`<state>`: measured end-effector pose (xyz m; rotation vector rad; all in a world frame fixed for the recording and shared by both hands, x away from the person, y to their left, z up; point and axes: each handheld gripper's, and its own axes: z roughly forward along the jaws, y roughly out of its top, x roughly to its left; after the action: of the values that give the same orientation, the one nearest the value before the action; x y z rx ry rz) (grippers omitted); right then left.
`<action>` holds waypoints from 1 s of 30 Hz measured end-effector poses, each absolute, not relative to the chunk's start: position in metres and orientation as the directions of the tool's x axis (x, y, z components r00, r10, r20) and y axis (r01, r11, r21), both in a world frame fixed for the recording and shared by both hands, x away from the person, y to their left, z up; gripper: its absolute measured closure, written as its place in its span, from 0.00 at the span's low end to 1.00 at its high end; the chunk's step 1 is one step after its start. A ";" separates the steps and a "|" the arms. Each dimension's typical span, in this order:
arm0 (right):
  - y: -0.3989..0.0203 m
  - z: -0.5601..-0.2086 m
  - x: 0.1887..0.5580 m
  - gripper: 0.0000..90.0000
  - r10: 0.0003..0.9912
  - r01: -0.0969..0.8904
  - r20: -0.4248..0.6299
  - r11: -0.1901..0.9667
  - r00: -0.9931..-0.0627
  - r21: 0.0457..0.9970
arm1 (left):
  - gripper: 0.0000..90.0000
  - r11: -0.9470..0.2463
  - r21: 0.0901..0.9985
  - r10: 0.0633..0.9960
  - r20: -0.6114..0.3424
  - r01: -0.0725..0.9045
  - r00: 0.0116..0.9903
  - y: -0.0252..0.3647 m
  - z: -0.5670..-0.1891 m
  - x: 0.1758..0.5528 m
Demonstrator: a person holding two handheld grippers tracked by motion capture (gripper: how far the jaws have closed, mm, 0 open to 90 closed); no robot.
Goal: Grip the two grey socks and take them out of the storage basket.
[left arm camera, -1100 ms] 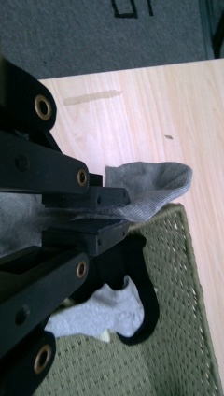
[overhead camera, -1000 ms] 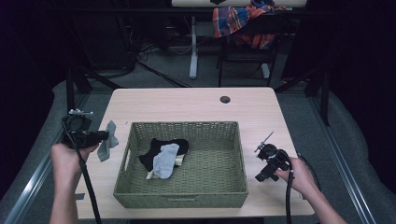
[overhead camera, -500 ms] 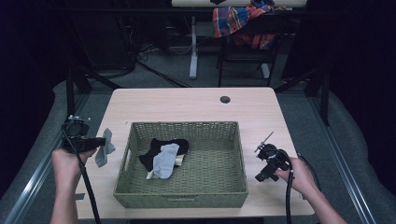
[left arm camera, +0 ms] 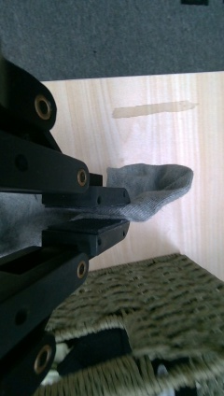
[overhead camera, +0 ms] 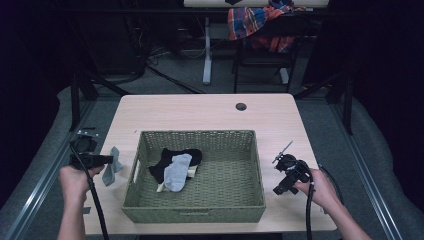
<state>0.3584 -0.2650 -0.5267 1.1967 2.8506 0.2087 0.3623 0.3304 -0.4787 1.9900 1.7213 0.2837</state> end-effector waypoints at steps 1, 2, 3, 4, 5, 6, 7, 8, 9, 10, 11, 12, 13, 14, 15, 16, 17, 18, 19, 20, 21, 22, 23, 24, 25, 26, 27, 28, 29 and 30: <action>-0.265 -0.527 0.358 0.09 0.715 0.709 0.014 0.690 -0.699 0.144 | 0.93 -0.085 0.485 0.971 -0.156 0.871 0.182 0.330 -0.481 0.363; -0.265 -0.527 0.358 0.09 0.715 0.709 0.014 0.691 -0.699 0.143 | 0.93 -0.086 0.478 0.971 -0.156 0.874 0.181 0.330 -0.484 0.363; -0.265 -0.527 0.358 0.09 0.713 0.708 0.013 0.692 -0.701 0.141 | 0.93 -0.089 0.466 0.971 -0.156 0.880 0.181 0.330 -0.486 0.364; -0.265 -0.527 0.358 0.09 0.713 0.707 0.013 0.693 -0.701 0.140 | 0.93 -0.089 0.464 0.971 -0.156 0.881 0.180 0.329 -0.488 0.365; -0.265 -0.527 0.358 0.09 0.713 0.707 0.013 0.693 -0.701 0.140 | 0.93 -0.089 0.459 0.971 -0.156 0.884 0.179 0.329 -0.490 0.365; -0.265 -0.527 0.358 0.09 0.713 0.708 0.014 0.692 -0.701 0.141 | 0.93 -0.091 0.448 0.971 -0.159 0.889 0.180 0.329 -0.491 0.366; -0.265 -0.527 0.358 0.09 0.714 0.708 0.014 0.692 -0.700 0.142 | 0.93 -0.084 0.446 0.973 -0.155 0.891 0.170 0.329 -0.493 0.367; -0.265 -0.527 0.358 0.09 0.714 0.708 0.014 0.692 -0.700 0.141 | 0.93 -0.085 0.440 0.973 -0.158 0.894 0.170 0.328 -0.495 0.367; -0.265 -0.527 0.358 0.09 0.714 0.708 0.012 0.692 -0.700 0.141 | 0.92 -0.089 0.432 0.972 -0.158 0.897 0.172 0.326 -0.497 0.367; -0.265 -0.527 0.358 0.09 0.714 0.708 0.013 0.692 -0.700 0.141 | 0.92 -0.092 0.420 0.973 -0.156 0.903 0.172 0.324 -0.499 0.368; -0.265 -0.527 0.358 0.09 0.714 0.708 0.014 0.692 -0.700 0.142 | 0.92 -0.094 0.418 0.973 -0.154 0.904 0.172 0.323 -0.501 0.369; -0.265 -0.527 0.358 0.09 0.714 0.708 0.013 0.692 -0.700 0.141 | 0.92 -0.095 0.409 0.972 -0.160 0.908 0.174 0.323 -0.503 0.369; -0.264 -0.528 0.357 0.09 0.723 0.716 0.019 0.679 -0.690 0.160 | 0.92 -0.097 0.402 0.971 -0.162 0.910 0.175 0.323 -0.504 0.370; -0.264 -0.528 0.357 0.09 0.723 0.716 0.019 0.680 -0.691 0.159 | 0.92 -0.099 0.400 0.971 -0.162 0.911 0.176 0.322 -0.505 0.370; -0.265 -0.528 0.357 0.09 0.721 0.714 0.017 0.682 -0.693 0.156 | 0.92 -0.102 0.399 0.971 -0.160 0.911 0.179 0.322 -0.506 0.371; -0.264 -0.528 0.357 0.09 0.723 0.716 0.016 0.680 -0.690 0.159 | 0.91 -0.104 0.397 0.970 -0.163 0.912 0.181 0.322 -0.506 0.371; -0.265 -0.528 0.357 0.09 0.723 0.716 0.015 0.680 -0.690 0.160 | 0.89 -0.100 0.395 0.969 -0.169 0.913 0.180 0.321 -0.506 0.371; -0.265 -0.528 0.357 0.09 0.723 0.716 0.015 0.680 -0.691 0.160 | 0.88 -0.105 0.393 0.968 -0.168 0.913 0.184 0.321 -0.506 0.371; -0.265 -0.528 0.357 0.09 0.724 0.716 0.015 0.679 -0.690 0.160 | 0.85 -0.106 0.389 0.967 -0.174 0.915 0.186 0.321 -0.506 0.371; -0.265 -0.528 0.357 0.09 0.723 0.716 0.016 0.680 -0.691 0.160 | 0.81 -0.108 0.384 0.966 -0.178 0.917 0.188 0.322 -0.506 0.371; -0.265 -0.528 0.357 0.09 0.723 0.716 0.015 0.680 -0.691 0.159 | 0.75 -0.103 0.379 0.966 -0.182 0.920 0.183 0.322 -0.505 0.372; -0.265 -0.527 0.357 0.09 0.720 0.713 0.019 0.683 -0.694 0.155 | 0.70 -0.101 0.380 0.967 -0.180 0.919 0.181 0.322 -0.504 0.372; -0.265 -0.529 0.357 0.09 0.726 0.719 0.022 0.675 -0.687 0.168 | 0.63 -0.099 0.380 0.965 -0.188 0.920 0.181 0.323 -0.501 0.371; -0.265 -0.529 0.357 0.09 0.728 0.720 0.021 0.673 -0.685 0.170 | 0.59 -0.087 0.394 0.965 -0.193 0.915 0.175 0.323 -0.498 0.370; -0.265 -0.528 0.357 0.09 0.724 0.716 0.017 0.679 -0.690 0.161 | 0.51 -0.080 0.405 0.967 -0.188 0.911 0.169 0.323 -0.494 0.369; -0.266 -0.528 0.357 0.09 0.724 0.717 0.019 0.679 -0.690 0.160 | 0.46 -0.075 0.426 0.970 -0.178 0.902 0.164 0.323 -0.490 0.368; -0.265 -0.527 0.357 0.09 0.724 0.717 0.019 0.678 -0.689 0.162 | 0.38 -0.070 0.438 0.972 -0.172 0.896 0.160 0.322 -0.486 0.367; -0.265 -0.527 0.357 0.09 0.725 0.717 0.020 0.677 -0.689 0.163 | 0.35 -0.071 0.450 0.973 -0.167 0.890 0.162 0.321 -0.481 0.365; -0.265 -0.528 0.357 0.09 0.725 0.717 0.020 0.677 -0.689 0.165 | 0.31 -0.069 0.465 0.972 -0.169 0.883 0.165 0.320 -0.476 0.364; -0.265 -0.527 0.357 0.09 0.725 0.718 0.021 0.676 -0.688 0.166 | 0.27 -0.074 0.489 0.971 -0.164 0.869 0.175 0.318 -0.470 0.362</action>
<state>0.3571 -0.2652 -0.5275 1.2207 2.8336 0.2492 0.3620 0.3184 -0.4696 1.9786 1.7293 0.2803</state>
